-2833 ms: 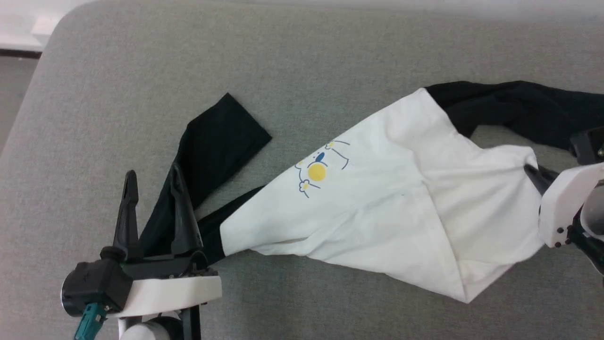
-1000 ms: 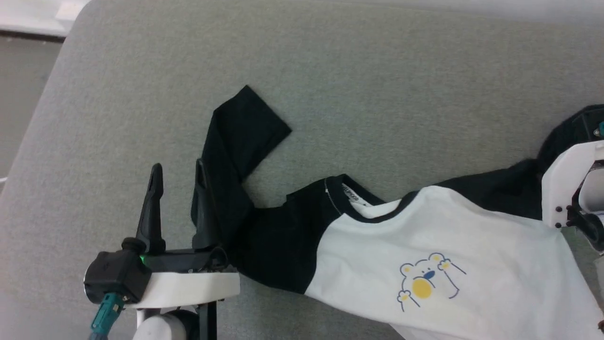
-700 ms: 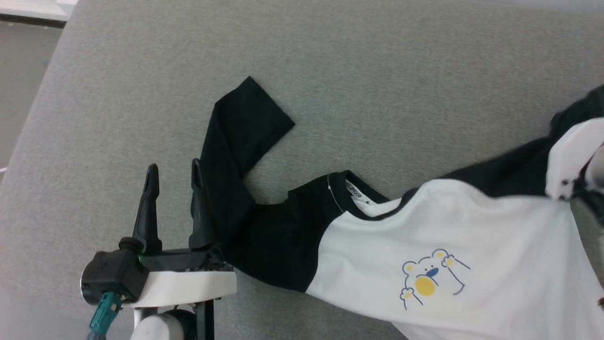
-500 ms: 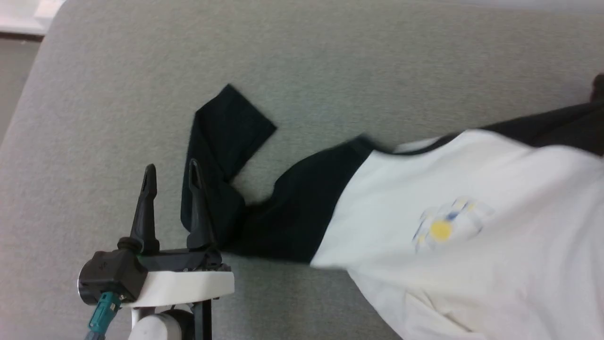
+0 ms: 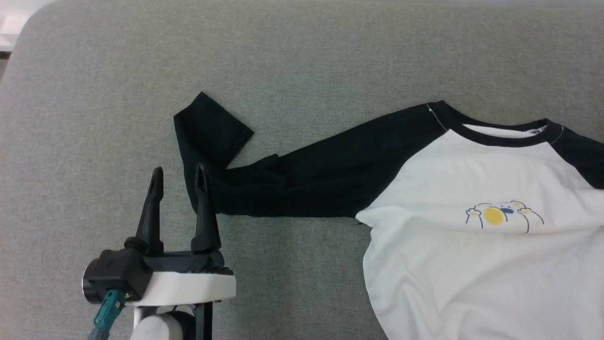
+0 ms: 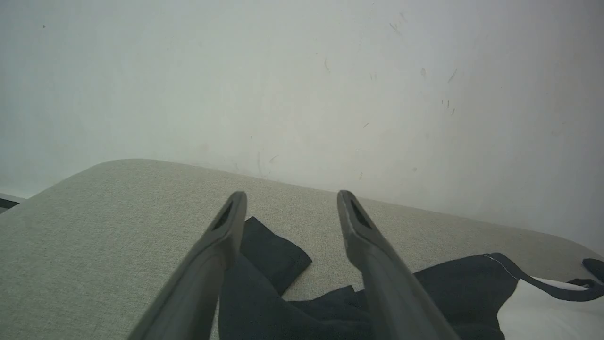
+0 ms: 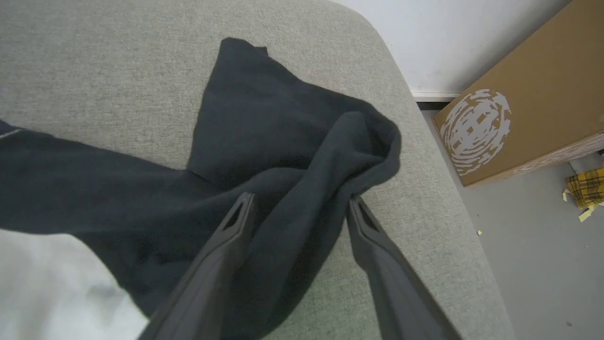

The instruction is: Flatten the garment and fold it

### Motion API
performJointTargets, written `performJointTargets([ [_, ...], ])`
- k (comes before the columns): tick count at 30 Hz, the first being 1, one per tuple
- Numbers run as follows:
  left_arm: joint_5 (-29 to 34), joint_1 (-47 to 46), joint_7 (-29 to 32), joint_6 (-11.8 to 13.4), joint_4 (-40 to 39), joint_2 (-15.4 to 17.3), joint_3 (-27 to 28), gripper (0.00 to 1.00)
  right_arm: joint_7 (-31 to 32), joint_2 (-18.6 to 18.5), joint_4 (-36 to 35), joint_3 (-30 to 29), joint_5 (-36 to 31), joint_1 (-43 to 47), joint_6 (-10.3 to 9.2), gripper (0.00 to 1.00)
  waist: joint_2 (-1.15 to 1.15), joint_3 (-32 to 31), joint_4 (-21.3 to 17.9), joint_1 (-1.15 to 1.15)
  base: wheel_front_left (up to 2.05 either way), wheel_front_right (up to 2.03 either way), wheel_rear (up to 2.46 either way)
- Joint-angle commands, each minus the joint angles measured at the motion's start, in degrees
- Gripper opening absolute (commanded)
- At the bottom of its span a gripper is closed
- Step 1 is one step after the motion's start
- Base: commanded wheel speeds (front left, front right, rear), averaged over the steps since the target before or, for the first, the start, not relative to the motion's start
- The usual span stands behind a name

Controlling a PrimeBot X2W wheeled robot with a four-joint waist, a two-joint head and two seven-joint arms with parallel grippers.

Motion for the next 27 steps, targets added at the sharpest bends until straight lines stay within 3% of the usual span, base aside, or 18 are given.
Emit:
performJointTargets([
  [1,-0.35,-0.97,-0.04,-0.33,0.53,0.46,0.00,1.00,-1.57,1.23,0.10,-0.18,0.13,-0.42,-0.11,1.00,0.00,-0.35,-0.33,0.00,0.00,0.00,0.00],
  [7,-0.42,-0.79,0.07,-0.72,1.59,0.97,-0.47,1.00,-4.42,5.54,-6.65,-0.30,4.13,1.87,-0.11,1.00,0.00,-3.07,-0.57,0.00,0.00,0.00,0.00],
  [11,-0.48,0.37,0.03,-0.56,1.51,1.04,-0.61,1.00,-8.05,9.08,-19.30,0.19,7.12,8.73,-0.11,1.00,0.00,-5.21,-0.52,0.00,0.00,0.00,0.00],
  [18,-0.32,3.38,-0.14,-1.12,0.45,1.93,-0.66,1.00,-17.12,19.90,-43.55,1.86,3.21,25.58,-0.11,1.00,0.00,-7.00,-1.19,0.00,0.00,0.00,0.00],
  [22,-0.11,5.22,-0.22,-1.50,0.88,2.30,-0.93,1.00,-20.35,21.77,-48.37,3.55,3.43,32.29,-0.11,1.00,0.00,-7.53,-2.19,0.00,0.00,0.00,0.00],
  [27,-0.84,5.37,-0.17,-2.08,0.99,2.25,-1.17,1.00,-22.55,21.85,-47.51,4.13,7.83,35.30,-0.11,1.00,0.00,-7.52,-3.85,0.00,0.00,0.00,0.00],
])
